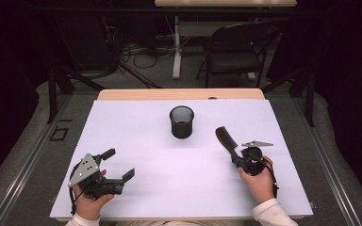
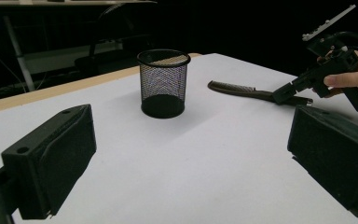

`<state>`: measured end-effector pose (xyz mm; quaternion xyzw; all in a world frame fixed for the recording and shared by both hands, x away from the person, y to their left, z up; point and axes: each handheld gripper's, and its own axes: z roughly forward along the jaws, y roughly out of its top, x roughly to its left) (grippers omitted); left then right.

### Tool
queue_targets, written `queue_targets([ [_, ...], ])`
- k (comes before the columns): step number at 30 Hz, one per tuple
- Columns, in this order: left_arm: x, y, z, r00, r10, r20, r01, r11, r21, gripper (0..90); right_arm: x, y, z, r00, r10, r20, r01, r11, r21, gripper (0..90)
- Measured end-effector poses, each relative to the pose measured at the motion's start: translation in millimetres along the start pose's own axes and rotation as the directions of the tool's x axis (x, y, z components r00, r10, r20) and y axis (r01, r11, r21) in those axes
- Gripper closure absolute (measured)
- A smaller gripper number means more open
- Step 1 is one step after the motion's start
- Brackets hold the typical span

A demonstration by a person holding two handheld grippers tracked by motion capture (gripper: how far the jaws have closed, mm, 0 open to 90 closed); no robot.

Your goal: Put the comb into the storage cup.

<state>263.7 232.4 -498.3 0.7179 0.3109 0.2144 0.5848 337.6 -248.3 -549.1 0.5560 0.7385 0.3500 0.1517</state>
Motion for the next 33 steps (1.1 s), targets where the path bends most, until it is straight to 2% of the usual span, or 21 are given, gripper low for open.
queue_targets([
  [6, 0.1, -0.1, 0.1, 1.0, 0.0, 0.0, 0.0, 1.0, 0.001, 1.0, 2.7, 0.9, -1.8, 0.9997, -0.012, -0.02, 0.012, 1.0, -0.017, 85.0],
  [16, 0.2, -0.3, 0.5, 1.0, -0.004, 0.001, 0.004, 1.0, -0.001, 1.0, 5.1, 3.5, -8.3, 0.9992, -0.032, -0.024, 0.031, 0.999, -0.044, 74.8],
  [22, 0.2, -0.4, 0.7, 1.0, -0.004, 0.0, 0.004, 1.0, 0.0, 1.0, 6.5, 6.6, -13.5, 0.9979, -0.056, -0.033, 0.053, 0.995, -0.082, 64.9],
  [33, 0.4, -0.7, 1.5, 1.0, -0.004, -0.001, 0.004, 1.0, 0.001, 1.0, 5.5, 8.6, -11.4, 0.994, -0.106, -0.028, 0.102, 0.988, -0.115, 48.8],
])
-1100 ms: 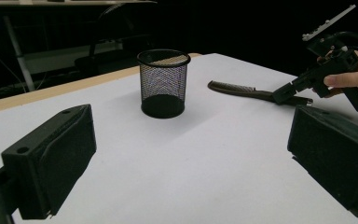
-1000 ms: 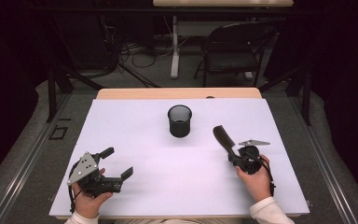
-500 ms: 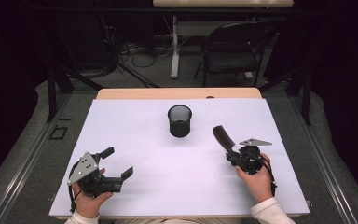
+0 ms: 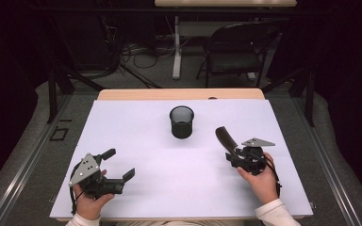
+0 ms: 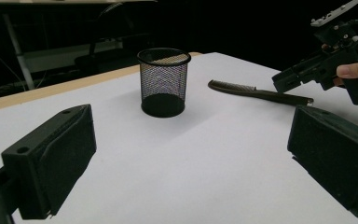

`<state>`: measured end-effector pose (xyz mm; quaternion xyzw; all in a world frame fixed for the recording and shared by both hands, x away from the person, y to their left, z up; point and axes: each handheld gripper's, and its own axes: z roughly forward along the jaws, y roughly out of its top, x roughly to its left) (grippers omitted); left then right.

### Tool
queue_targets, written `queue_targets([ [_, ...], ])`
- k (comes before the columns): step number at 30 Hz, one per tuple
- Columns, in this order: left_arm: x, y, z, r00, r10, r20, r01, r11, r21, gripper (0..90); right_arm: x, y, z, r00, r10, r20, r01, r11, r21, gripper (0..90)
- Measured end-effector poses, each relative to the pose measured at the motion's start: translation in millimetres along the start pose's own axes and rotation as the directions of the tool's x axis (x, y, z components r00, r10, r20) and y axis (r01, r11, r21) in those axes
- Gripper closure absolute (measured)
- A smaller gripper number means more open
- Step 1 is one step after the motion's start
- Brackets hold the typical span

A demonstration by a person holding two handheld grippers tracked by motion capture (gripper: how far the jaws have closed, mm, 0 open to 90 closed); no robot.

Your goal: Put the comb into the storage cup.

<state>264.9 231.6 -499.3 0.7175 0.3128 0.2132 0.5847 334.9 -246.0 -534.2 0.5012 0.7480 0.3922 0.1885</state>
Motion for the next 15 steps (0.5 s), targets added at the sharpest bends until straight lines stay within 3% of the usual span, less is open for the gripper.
queue_targets([
  [4, 0.1, -0.1, 0.0, 1.0, 0.0, -0.002, 0.0, 1.0, 0.002, 1.0, 0.2, 0.1, 2.9, 0.9999, -0.012, 0.002, 0.012, 1.0, -0.012, 41.0],
  [15, 0.2, -0.4, 0.6, 1.0, -0.003, 0.001, 0.003, 1.0, 0.006, 1.0, 0.6, 1.8, 3.5, 0.9988, -0.042, 0.026, 0.043, 0.999, -0.011, 35.9],
])
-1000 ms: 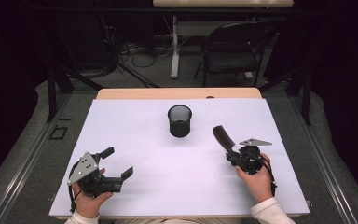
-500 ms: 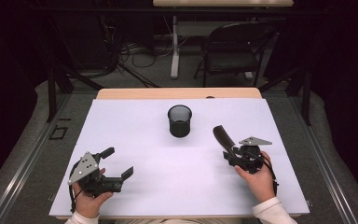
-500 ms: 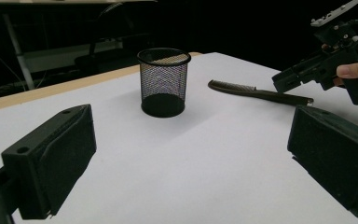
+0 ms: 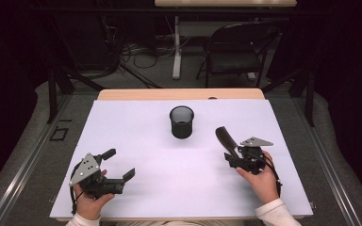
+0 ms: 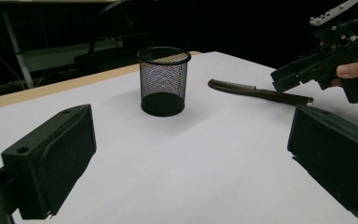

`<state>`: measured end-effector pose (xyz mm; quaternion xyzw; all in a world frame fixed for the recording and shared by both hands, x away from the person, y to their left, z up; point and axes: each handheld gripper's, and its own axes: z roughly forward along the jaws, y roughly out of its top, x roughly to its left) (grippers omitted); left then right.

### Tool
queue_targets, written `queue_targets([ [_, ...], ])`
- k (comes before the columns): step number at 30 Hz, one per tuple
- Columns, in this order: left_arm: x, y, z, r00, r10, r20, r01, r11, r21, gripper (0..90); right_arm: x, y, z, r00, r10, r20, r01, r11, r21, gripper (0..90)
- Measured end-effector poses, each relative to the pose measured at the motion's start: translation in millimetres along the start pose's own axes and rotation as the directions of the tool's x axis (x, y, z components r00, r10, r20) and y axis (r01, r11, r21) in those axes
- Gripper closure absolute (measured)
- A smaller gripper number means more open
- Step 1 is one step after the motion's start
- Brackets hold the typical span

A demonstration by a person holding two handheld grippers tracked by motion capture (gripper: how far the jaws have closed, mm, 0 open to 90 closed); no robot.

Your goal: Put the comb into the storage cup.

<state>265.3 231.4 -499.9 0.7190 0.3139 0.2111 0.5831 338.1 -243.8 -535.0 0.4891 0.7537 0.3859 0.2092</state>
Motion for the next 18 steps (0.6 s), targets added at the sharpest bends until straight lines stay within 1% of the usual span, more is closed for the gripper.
queue_targets([
  [1, 0.0, 0.0, 0.1, 1.0, 0.001, 0.0, -0.001, 1.0, 0.001, 1.0, -0.2, 0.6, -0.4, 1.0, 0.0, 0.0, 0.0, 1.0, 0.004, 35.5],
  [3, 0.0, 0.0, 0.0, 1.0, 0.001, 0.0, -0.001, 1.0, 0.0, 1.0, -0.9, 2.0, -1.2, 0.9998, -0.012, 0.015, 0.012, 1.0, -0.012, 33.4],
  [4, 0.1, 0.0, -0.1, 1.0, 0.001, 0.001, -0.001, 1.0, 0.001, 1.0, -2.1, 3.7, -2.9, 0.9993, -0.021, 0.03, 0.022, 0.999, -0.029, 32.8],
  [6, 0.1, 0.0, 0.0, 1.0, 0.001, 0.0, -0.001, 1.0, 0.0, 1.0, -2.5, 4.2, -3.9, 0.9994, -0.02, 0.028, 0.021, 0.999, -0.029, 32.8],
  [8, 0.1, 0.0, 0.0, 1.0, 0.001, 0.001, -0.001, 1.0, 0.001, 1.0, -3.7, 5.2, -5.6, 0.9991, -0.028, 0.033, 0.029, 0.999, -0.042, 32.6],
  [10, -0.1, 0.0, 0.1, 1.0, 0.002, 0.001, -0.002, 1.0, 0.0, 1.0, -4.0, 5.6, -6.8, 0.9992, -0.012, 0.039, 0.014, 0.999, -0.04, 32.3],
  [14, 0.0, 0.0, 0.1, 1.0, 0.002, 0.001, -0.002, 1.0, 0.001, 1.0, -4.3, 6.7, -8.3, 0.9994, -0.007, 0.034, 0.008, 1.0, -0.027, 32.3],
  [18, 0.0, -0.2, 0.7, 1.0, 0.002, 0.003, -0.002, 1.0, 0.001, 1.0, -5.5, 7.8, -9.6, 0.9991, -0.005, 0.042, 0.005, 1.0, -0.009, 26.7],
])
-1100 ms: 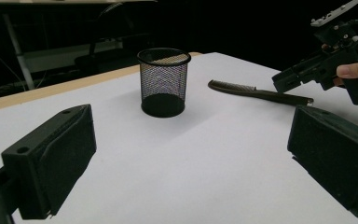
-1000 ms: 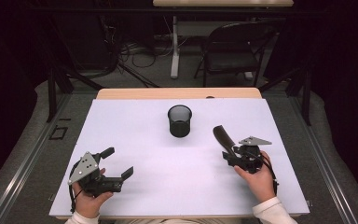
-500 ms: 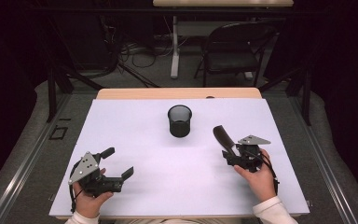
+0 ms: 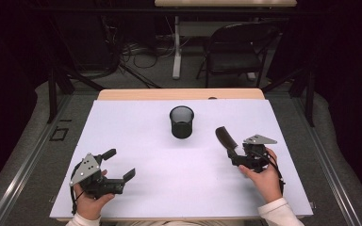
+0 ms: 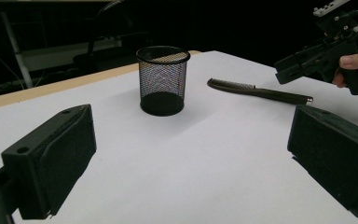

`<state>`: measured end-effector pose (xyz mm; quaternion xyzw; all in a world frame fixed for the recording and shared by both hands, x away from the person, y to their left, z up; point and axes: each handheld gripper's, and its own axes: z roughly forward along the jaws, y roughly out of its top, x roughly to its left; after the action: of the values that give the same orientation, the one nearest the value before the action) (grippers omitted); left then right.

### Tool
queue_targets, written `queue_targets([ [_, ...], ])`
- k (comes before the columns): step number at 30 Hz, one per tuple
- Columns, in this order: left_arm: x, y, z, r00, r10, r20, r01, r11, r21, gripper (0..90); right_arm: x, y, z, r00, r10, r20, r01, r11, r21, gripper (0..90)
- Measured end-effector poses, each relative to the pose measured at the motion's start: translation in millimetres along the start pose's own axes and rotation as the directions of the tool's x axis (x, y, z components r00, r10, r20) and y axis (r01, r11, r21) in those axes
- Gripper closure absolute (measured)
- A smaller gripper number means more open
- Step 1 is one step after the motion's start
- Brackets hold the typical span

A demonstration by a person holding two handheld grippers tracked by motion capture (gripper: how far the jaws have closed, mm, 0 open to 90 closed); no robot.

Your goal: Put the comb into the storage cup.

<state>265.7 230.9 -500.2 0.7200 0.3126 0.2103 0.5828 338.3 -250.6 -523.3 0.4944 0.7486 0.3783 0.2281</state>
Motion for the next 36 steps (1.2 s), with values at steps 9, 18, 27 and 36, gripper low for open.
queue_targets([
  [9, -0.4, 0.0, -0.2, 1.0, -0.002, -0.005, 0.002, 1.0, 0.002, 1.0, -3.0, 1.6, 3.9, 0.9998, 0.021, 0.006, -0.022, 0.996, 0.091, 15.4],
  [18, -0.4, 0.2, -0.6, 1.0, -0.003, -0.004, 0.003, 1.0, 0.0, 1.0, -6.5, 6.8, 4.0, 0.9999, 0.013, 0.008, -0.014, 0.988, 0.155, 8.3],
  [27, -0.3, -0.2, 0.0, 1.0, -0.007, -0.002, 0.007, 1.0, 0.003, 1.0, -4.8, 11.7, 8.7, 0.9997, -0.006, -0.024, 0.011, 0.971, 0.238, 1.0],
  [36, -0.6, -0.2, 0.2, 1.0, -0.006, -0.001, 0.006, 1.0, 0.003, 1.0, -5.8, 14.7, 16.1, 0.9996, -0.001, -0.029, 0.009, 0.957, 0.289, 0.0],
])
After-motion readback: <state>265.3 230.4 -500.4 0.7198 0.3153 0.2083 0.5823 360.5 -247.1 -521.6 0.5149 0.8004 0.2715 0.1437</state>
